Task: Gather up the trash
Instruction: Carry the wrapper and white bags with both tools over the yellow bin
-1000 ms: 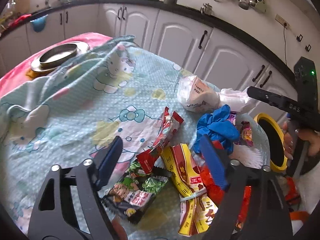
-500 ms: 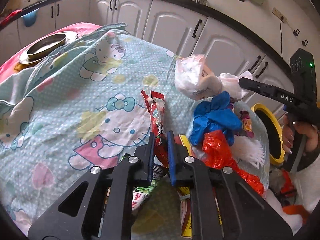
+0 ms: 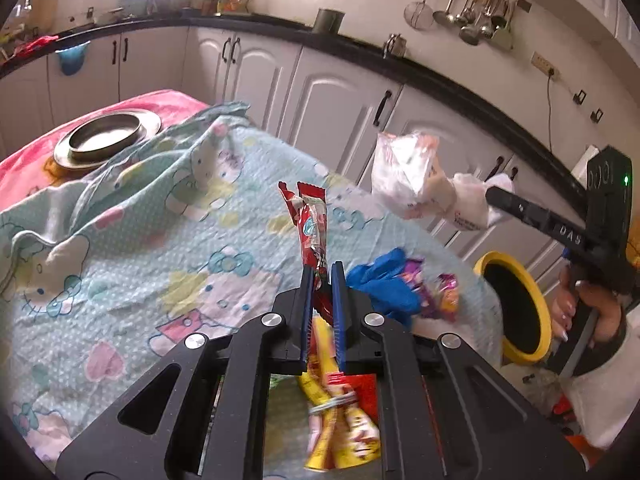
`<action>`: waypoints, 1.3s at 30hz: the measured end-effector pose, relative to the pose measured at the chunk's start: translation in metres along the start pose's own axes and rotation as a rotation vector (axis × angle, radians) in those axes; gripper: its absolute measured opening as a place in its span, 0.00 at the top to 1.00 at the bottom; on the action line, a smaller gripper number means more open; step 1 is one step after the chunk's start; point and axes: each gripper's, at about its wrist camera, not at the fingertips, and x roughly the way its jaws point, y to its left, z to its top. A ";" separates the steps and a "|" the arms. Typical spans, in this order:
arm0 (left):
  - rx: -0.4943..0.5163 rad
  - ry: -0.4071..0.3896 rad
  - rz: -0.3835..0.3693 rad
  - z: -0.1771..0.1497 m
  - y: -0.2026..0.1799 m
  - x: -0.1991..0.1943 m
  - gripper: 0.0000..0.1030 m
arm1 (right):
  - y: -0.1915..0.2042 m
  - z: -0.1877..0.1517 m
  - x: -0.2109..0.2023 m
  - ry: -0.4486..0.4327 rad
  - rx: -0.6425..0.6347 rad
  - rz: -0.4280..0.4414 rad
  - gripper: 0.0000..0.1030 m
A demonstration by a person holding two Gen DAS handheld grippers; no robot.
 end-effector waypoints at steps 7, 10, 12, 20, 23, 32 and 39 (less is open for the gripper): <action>0.040 -0.049 -0.024 0.009 -0.039 -0.010 0.95 | -0.017 -0.003 -0.044 -0.056 0.020 -0.026 0.79; 0.057 -0.064 -0.044 0.013 -0.057 -0.011 0.95 | -0.024 -0.005 -0.063 -0.075 0.027 -0.038 0.79; 0.070 -0.069 -0.056 0.014 -0.070 -0.011 0.95 | -0.028 -0.006 -0.075 -0.082 0.032 -0.044 0.79; 0.124 -0.070 -0.103 0.011 -0.120 -0.004 0.95 | -0.052 -0.020 -0.122 -0.112 0.049 -0.093 0.79; 0.140 -0.072 -0.118 0.009 -0.136 -0.001 0.95 | -0.063 -0.026 -0.135 -0.117 0.061 -0.114 0.79; 0.184 -0.058 -0.161 0.007 -0.179 0.014 0.95 | -0.094 -0.044 -0.164 -0.129 0.099 -0.172 0.79; 0.217 -0.039 -0.202 0.003 -0.213 0.028 0.95 | -0.123 -0.067 -0.186 -0.137 0.154 -0.228 0.79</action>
